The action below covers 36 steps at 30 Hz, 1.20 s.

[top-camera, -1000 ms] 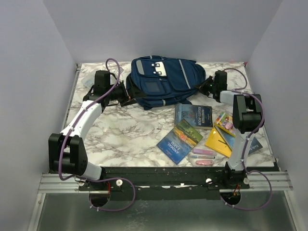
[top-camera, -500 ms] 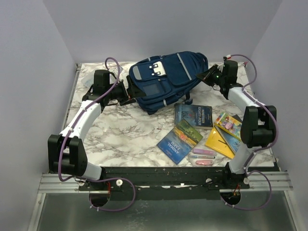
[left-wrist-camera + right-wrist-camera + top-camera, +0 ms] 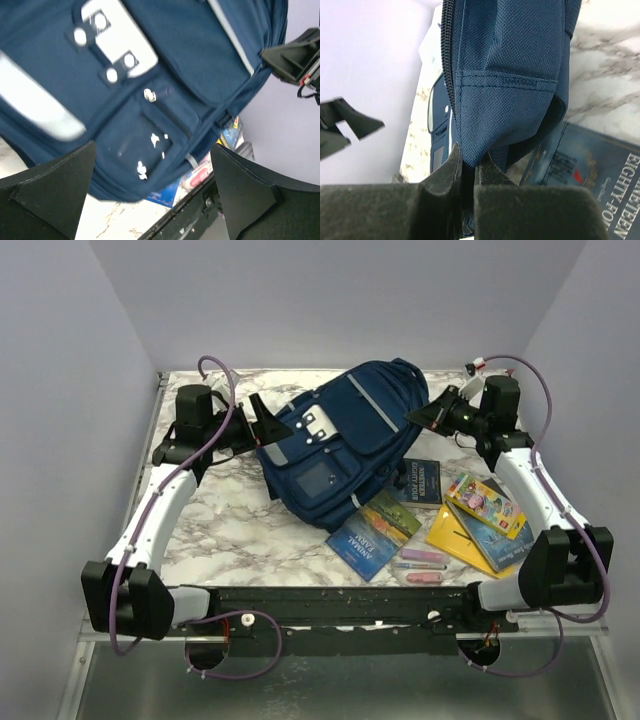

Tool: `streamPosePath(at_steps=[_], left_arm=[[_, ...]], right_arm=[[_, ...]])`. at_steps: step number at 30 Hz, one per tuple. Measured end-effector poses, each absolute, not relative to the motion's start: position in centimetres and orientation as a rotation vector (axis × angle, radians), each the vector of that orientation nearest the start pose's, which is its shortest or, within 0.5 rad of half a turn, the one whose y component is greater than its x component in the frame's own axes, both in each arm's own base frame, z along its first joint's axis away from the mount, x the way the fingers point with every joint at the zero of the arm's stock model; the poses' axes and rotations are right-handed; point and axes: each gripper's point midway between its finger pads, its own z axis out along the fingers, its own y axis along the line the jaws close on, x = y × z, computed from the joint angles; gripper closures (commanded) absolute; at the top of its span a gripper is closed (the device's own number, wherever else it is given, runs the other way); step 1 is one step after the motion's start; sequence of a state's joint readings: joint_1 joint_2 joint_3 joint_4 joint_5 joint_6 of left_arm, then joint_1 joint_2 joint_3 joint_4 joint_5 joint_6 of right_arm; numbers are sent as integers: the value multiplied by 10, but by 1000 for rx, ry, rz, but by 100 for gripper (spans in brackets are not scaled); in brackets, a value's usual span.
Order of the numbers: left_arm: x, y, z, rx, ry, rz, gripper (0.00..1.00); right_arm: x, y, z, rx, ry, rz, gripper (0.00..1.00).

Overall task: Pack the student bag
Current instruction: Pick up the student bag at the center of the board, then place the student bag at the center of the board.

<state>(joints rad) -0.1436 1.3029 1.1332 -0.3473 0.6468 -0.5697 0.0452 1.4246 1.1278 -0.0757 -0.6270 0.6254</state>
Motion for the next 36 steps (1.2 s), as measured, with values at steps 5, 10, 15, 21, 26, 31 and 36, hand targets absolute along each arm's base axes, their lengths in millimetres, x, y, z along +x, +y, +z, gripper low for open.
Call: streamPosePath(at_steps=[5,10,15,21,26,31,36], left_arm=[[332,-161,284,-17,2060,-996,2],[332,-153,292,-16,2022,-928,2],[334,-149,288,-29,2033,-902,2],[336,-145,285,-34,2038,-864,2],[337,-141,281,-46,2053,-836,2],[333,-144,277,-59,2071,-842,2],[302,-147,247,-121,2132,-912,2]], right_arm=[[368,162,263,24,2055,1089,100],[344,185,271,-71,2056,1163,100],[325,242,259,-182,2077,1251,99],[301,291,209,-140,2171,1378,99],[306,287,181,-48,2237,1353,99],[311,280,150,50,2230,1318,99],[326,279,120,196,2236,1291,99]])
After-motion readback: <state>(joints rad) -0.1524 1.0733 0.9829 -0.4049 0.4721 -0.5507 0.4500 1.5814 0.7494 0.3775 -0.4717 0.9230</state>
